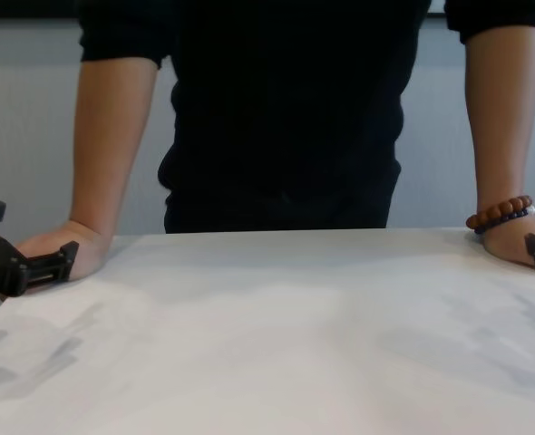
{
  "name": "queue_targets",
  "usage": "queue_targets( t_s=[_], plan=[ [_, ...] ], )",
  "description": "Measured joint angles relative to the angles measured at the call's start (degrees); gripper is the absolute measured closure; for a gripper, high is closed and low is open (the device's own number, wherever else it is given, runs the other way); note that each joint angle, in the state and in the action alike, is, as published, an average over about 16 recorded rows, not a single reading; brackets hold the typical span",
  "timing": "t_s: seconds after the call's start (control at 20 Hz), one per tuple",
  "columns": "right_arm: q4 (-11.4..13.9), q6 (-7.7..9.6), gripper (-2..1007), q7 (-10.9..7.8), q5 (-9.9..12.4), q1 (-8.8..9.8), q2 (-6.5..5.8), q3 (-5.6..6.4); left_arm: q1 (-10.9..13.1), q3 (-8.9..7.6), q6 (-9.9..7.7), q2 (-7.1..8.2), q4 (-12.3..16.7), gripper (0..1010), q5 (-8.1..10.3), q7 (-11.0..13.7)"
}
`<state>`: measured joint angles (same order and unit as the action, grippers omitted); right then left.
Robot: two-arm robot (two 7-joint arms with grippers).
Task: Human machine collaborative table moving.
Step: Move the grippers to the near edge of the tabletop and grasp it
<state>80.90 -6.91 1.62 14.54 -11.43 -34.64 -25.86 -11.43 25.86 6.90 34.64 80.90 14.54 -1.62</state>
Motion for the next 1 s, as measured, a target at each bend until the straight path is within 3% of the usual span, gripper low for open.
queue_targets(
  t_s=[1.0],
  plan=[
    [0.00,0.00,5,0.00,0.00,0.00,0.00,0.00,0.00,0.00,0.00,0.00,0.00,9,0.00,0.00]
  ],
)
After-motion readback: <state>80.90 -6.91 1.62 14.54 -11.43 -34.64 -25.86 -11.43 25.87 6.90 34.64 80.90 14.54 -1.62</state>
